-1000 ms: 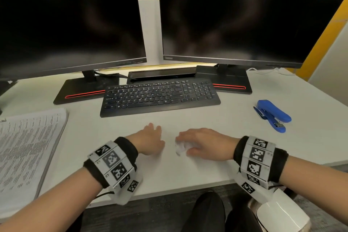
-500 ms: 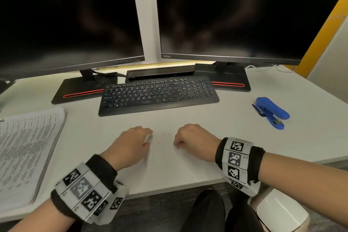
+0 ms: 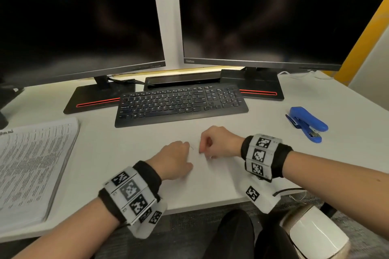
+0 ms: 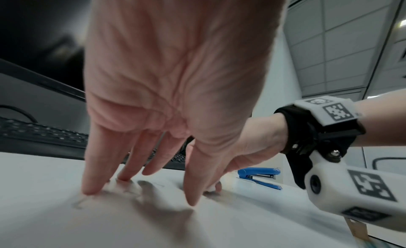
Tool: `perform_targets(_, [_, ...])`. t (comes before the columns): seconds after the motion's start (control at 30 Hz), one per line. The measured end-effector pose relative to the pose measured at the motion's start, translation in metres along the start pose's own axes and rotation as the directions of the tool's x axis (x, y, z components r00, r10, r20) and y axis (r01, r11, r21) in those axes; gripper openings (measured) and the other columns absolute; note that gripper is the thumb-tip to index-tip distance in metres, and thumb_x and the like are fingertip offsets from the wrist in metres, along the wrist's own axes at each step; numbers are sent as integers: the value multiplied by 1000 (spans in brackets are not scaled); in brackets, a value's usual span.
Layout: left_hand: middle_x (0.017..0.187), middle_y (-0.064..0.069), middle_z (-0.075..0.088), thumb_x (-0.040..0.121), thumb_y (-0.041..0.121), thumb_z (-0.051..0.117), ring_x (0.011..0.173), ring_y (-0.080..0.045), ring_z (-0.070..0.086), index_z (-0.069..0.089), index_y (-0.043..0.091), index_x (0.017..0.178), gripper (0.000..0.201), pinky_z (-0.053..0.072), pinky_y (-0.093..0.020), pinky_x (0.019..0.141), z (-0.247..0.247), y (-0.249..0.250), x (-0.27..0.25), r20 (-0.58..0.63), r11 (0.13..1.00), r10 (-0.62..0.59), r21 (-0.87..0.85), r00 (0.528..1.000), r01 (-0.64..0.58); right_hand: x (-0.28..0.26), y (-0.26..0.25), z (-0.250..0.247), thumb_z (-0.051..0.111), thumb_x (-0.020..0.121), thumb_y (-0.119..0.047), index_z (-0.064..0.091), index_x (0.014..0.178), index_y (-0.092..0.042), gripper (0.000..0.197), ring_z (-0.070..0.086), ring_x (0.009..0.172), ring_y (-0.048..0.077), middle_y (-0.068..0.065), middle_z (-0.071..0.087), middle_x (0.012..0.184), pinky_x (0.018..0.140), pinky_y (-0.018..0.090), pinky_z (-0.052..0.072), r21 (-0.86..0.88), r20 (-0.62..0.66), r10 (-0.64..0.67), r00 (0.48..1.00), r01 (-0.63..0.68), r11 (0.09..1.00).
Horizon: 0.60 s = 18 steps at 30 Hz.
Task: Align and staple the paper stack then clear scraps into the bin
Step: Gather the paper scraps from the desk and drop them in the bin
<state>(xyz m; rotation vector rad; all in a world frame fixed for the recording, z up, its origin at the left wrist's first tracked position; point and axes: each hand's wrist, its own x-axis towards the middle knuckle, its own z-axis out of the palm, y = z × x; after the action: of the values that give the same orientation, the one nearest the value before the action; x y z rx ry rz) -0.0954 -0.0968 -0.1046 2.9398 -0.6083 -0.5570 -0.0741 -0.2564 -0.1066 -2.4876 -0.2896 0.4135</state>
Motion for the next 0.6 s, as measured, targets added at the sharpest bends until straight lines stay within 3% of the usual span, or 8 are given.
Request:
perform_targets(0.1, [120, -12, 56, 90, 37, 54, 110, -30, 52, 51, 6, 115, 40, 33, -30, 77, -3, 13, 12, -4, 1000, 31, 1, 1000, -31, -2, 13, -14, 63, 73, 13, 62, 65, -14, 28, 55, 51, 12, 4, 59, 61, 56, 21, 50, 319, -81, 120, 989, -89, 944])
perform_targets(0.23, [114, -10, 64, 83, 38, 63, 105, -31, 56, 60, 10, 114, 42, 39, -31, 77, -2, 30, 23, -61, 996, 91, 2, 994, -91, -13, 29, -30, 61, 76, 16, 61, 67, -7, 25, 55, 58, 18, 10, 58, 69, 49, 16, 50, 593, -141, 207, 968, -85, 800])
perform_targets(0.4, [119, -5, 65, 84, 14, 64, 113, -25, 56, 66, 19, 120, 36, 44, -29, 93, -6, 38, 27, -169, 985, 159, -43, 973, -169, -23, 43, -37, 61, 78, 15, 63, 70, -5, 22, 58, 69, 19, 9, 59, 76, 59, 22, 52, 697, -154, 243, 958, -69, 714])
perform_targets(0.6, [108, -8, 67, 79, 3, 64, 101, -27, 63, 71, 13, 98, 23, 52, -34, 89, -7, 40, 30, -205, 983, 166, -40, 965, -178, -26, 43, -38, 62, 78, 14, 64, 69, -6, 22, 58, 70, 21, 10, 60, 77, 61, 24, 53, 713, -157, 245, 957, -62, 698])
